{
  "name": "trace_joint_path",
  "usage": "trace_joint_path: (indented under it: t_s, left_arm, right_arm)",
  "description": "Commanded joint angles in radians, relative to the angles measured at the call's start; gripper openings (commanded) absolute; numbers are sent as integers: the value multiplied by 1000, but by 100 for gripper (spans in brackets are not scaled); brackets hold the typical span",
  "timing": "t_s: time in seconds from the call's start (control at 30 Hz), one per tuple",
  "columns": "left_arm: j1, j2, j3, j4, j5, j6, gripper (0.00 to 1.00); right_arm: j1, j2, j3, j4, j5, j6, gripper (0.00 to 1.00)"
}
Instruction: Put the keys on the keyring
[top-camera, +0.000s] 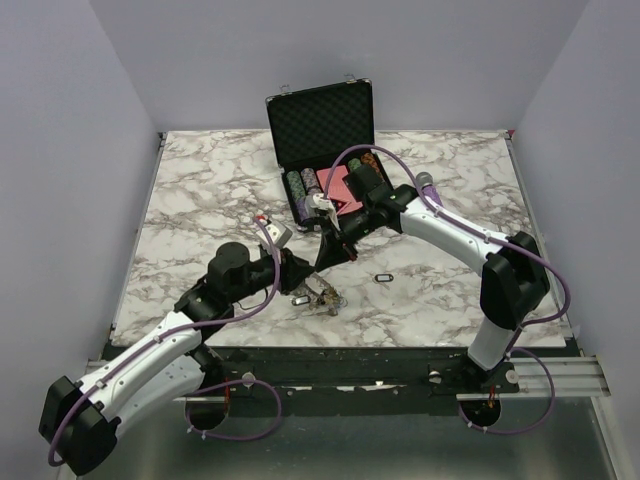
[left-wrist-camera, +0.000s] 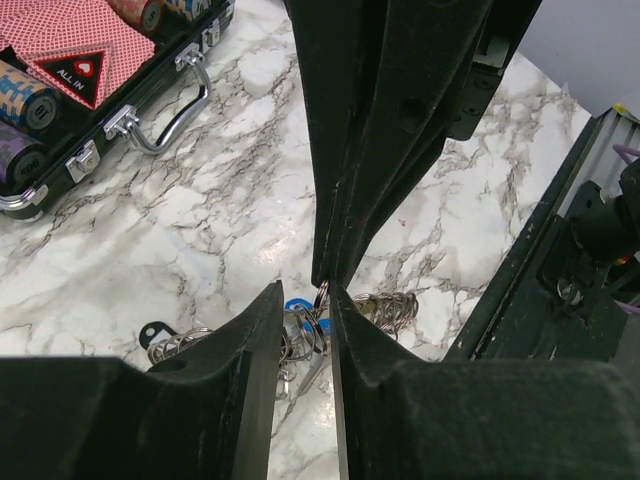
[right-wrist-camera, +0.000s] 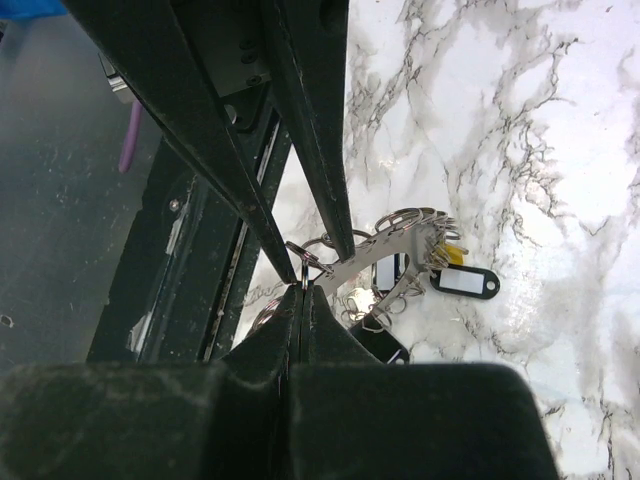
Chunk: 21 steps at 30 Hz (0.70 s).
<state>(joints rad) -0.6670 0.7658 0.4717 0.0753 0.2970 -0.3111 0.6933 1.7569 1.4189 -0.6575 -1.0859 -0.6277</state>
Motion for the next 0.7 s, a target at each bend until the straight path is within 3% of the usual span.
trace_joint_path:
  t_s: [0.0,0.43,0.67]
  left_arm:
    - [6,10,31,-45,24,30,32]
    - [6,-186,-44,-170,-194,-108,34]
    - [6,-275,-51,-126,-9,-154,36]
  right_arm:
    - [-8,-17,35,-17,-57,2,0]
    - [-21,-50,41,-27,-92,9,0]
    - [-20,-53,41,-16,-98,33,0]
